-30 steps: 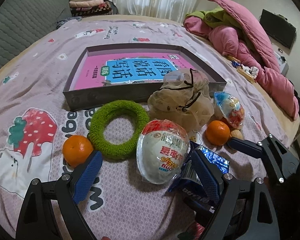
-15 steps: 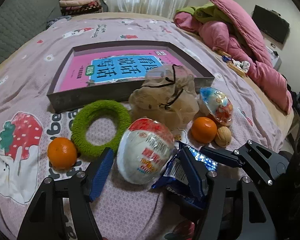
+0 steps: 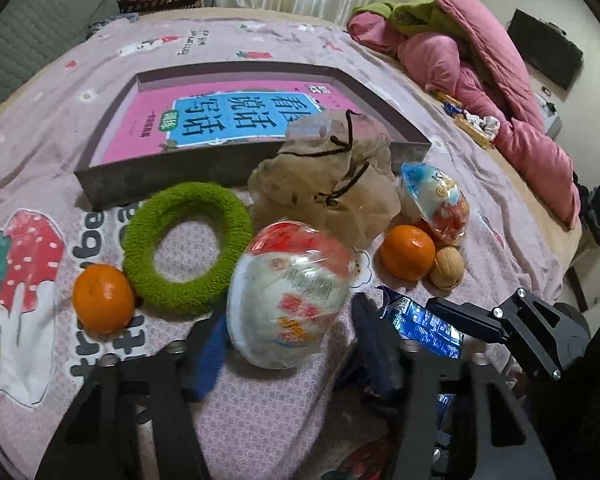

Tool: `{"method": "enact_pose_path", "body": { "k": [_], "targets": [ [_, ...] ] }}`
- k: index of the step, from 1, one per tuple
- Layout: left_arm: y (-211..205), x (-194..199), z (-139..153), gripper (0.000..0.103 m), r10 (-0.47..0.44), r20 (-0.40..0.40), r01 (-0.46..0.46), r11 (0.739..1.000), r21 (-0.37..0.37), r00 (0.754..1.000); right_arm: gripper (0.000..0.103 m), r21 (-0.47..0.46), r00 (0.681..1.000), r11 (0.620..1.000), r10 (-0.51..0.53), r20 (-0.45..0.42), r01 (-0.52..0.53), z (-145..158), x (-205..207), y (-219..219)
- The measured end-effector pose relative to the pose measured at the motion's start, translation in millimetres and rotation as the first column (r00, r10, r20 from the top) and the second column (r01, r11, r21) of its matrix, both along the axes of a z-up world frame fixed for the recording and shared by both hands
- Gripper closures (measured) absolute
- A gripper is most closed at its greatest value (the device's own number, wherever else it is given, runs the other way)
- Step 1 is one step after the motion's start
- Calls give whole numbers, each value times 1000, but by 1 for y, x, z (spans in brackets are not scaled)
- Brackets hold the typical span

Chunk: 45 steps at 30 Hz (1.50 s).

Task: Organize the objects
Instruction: 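Grasp the white-wrapped egg with the left tool while the right tool grasps the blue packet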

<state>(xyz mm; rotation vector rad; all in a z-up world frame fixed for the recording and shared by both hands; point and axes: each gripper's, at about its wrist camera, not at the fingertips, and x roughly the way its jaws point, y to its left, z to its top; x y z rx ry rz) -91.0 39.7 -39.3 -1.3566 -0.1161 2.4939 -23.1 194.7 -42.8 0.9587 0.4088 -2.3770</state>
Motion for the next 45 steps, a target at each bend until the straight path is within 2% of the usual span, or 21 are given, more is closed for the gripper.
{"method": "enact_pose_path", "body": {
  "k": [7, 13, 27, 36, 40, 41, 42, 45],
  "targets": [
    [8, 0, 4, 50, -11, -34, 10, 999, -38, 999, 39, -29, 1000, 999, -18, -16, 17, 4, -1, 8],
    [-1, 7, 12, 50, 1, -64, -1, 1000, -3, 998, 39, -63, 999, 997, -35, -15, 34, 8, 0, 16],
    [-24, 40, 40, 50, 50, -163, -47, 999, 18, 985, 39, -116, 996, 992, -51, -77, 41, 25, 5, 21],
    [-27, 42, 39, 50, 52, -160, -48, 998, 31, 986, 39, -102, 997, 993, -60, -48, 55, 19, 2, 17],
    [-26, 42, 39, 50, 53, -158, -48, 998, 37, 986, 40, -78, 998, 995, -57, -10, 57, 10, -1, 16],
    [-26, 42, 39, 50, 52, -157, -46, 998, 39, 986, 41, -73, 998, 996, -55, -7, 55, 9, -2, 15],
    [-26, 42, 39, 50, 50, -155, -44, 998, 40, 987, 47, -73, 999, 996, -51, -8, 50, 9, -2, 15],
    [-27, 41, 40, 50, 51, -155, -44, 998, 45, 987, 47, -59, 999, 997, -48, -14, 47, 7, 0, 14]
  ]
}}
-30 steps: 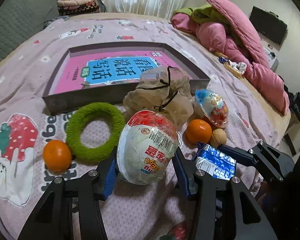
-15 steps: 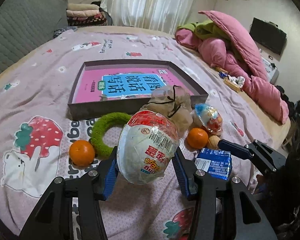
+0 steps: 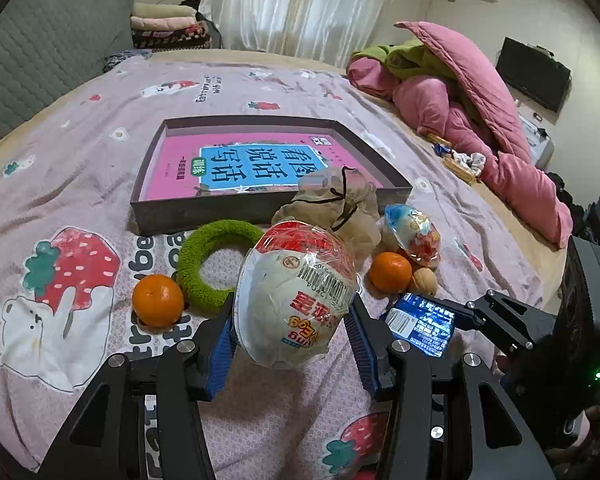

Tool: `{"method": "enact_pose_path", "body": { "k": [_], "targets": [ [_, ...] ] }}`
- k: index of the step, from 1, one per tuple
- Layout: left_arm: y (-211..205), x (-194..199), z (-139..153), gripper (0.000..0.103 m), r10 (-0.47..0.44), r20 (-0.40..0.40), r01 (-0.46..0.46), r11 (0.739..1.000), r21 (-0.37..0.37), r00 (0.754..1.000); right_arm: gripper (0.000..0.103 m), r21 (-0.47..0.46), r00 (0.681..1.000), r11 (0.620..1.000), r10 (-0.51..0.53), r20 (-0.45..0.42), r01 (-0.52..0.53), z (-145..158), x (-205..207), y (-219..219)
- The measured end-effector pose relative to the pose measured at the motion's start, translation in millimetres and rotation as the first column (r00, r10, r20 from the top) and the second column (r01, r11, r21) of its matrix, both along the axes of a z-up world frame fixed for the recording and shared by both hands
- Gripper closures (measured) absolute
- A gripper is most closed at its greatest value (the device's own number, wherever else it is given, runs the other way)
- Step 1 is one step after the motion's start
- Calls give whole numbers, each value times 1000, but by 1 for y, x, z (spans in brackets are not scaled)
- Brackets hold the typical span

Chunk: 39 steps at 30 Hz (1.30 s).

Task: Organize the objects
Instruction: 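Grasp the white-wrapped egg with the left tool while the right tool grasps the blue packet, then carry the white egg and blue packet with both tools over the grey tray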

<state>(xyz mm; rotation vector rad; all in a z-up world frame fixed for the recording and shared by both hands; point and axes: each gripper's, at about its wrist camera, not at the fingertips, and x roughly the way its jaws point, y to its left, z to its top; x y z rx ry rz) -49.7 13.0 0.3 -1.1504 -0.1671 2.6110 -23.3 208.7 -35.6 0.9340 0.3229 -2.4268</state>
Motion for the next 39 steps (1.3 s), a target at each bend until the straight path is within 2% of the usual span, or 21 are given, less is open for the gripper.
{"method": "enact_pose_path", "body": {
  "k": [7, 14, 30, 39],
  "targets": [
    [-3, -1, -1, 50, 5, 3, -5, 1000, 19, 1000, 50, -16, 1000, 1000, -4, 3, 4, 0, 0, 3],
    [-3, -1, 1, 50, -2, -1, 2, 1000, 29, 1000, 51, -52, 999, 999, 2, -35, -4, 11, 2, 3],
    [-7, -9, 13, 50, 3, -51, -1, 999, 36, 999, 51, -106, 996, 994, -8, -85, -1, 38, -10, -3],
    [-9, -15, 22, 50, 25, -95, -23, 1000, 18, 995, 51, -119, 992, 992, -48, -118, 34, 53, -28, -2]
  ]
}}
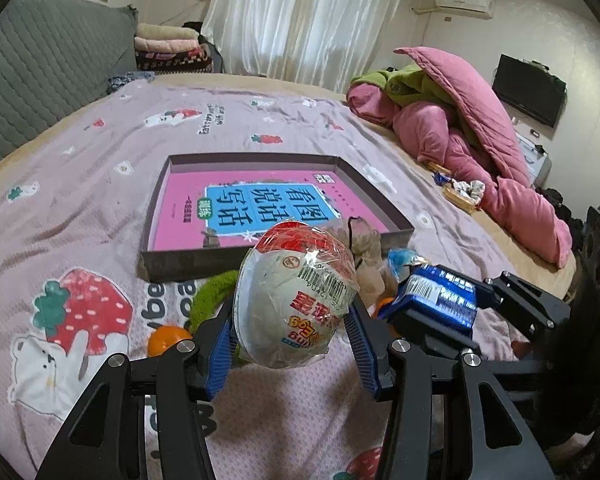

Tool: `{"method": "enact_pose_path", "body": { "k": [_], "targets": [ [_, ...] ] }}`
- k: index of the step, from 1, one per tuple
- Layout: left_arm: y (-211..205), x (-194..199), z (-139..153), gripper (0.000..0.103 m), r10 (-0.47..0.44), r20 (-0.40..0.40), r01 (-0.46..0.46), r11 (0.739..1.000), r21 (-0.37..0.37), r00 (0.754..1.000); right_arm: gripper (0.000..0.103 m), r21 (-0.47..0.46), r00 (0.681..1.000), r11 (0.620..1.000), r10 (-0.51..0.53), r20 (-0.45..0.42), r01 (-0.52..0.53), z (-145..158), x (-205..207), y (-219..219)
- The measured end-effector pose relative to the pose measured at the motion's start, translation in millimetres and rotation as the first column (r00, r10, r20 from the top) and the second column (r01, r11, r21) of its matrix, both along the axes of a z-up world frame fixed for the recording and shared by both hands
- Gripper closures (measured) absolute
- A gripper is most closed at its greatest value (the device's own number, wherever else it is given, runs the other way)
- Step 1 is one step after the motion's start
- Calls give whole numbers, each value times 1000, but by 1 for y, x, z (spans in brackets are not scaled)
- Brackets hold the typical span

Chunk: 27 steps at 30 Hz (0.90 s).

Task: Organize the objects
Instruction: 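Carry the white egg and blue packet with both tools over the grey tray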

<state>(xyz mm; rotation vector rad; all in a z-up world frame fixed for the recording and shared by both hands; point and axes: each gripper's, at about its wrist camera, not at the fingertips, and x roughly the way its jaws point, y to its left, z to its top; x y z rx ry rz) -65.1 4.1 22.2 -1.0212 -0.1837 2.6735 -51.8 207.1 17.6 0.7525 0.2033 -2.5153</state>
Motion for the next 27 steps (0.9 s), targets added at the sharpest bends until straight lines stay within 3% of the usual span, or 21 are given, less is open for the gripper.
{"method": "enact_pose_path", "body": {
  "k": [27],
  "targets": [
    [-21, -23, 11, 50, 72, -48, -73, 997, -9, 996, 50, -19, 997, 998, -55, -58, 54, 21, -39, 4]
  ]
}}
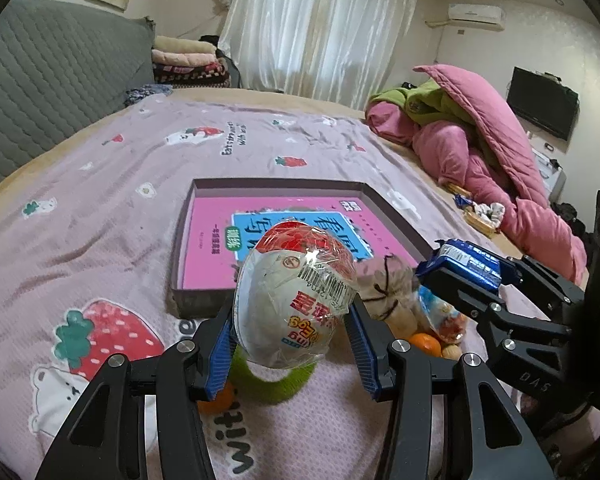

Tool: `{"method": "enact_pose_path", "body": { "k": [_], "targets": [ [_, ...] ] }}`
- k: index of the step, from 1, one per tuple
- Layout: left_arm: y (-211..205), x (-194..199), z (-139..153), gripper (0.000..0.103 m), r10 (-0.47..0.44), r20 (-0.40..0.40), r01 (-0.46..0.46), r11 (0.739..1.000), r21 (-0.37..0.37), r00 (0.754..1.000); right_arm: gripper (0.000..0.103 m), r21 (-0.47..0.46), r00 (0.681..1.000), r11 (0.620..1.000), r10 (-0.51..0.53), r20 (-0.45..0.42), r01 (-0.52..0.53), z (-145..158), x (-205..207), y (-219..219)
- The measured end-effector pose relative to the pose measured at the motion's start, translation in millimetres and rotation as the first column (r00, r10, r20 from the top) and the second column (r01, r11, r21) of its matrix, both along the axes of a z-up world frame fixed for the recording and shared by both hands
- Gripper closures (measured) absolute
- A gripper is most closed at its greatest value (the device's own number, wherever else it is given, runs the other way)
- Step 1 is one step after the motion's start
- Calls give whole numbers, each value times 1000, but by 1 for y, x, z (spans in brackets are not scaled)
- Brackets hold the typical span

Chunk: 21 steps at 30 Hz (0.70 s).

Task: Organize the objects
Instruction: 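Carry the white egg and blue packet with both tools over the grey tray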

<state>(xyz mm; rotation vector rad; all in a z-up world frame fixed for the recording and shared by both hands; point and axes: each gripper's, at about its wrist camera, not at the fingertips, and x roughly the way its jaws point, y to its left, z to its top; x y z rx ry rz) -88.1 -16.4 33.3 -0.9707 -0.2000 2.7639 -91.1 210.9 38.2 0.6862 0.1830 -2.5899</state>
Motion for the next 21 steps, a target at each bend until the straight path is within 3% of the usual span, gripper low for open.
{"method": "enact_pose_path", "body": {
  "k": [21],
  "targets": [
    [-6, -42, 18, 50, 31, -62, -32, 999, -16, 998, 50, 20, 999, 1000, -11, -32, 12, 10, -40, -5]
  ]
}}
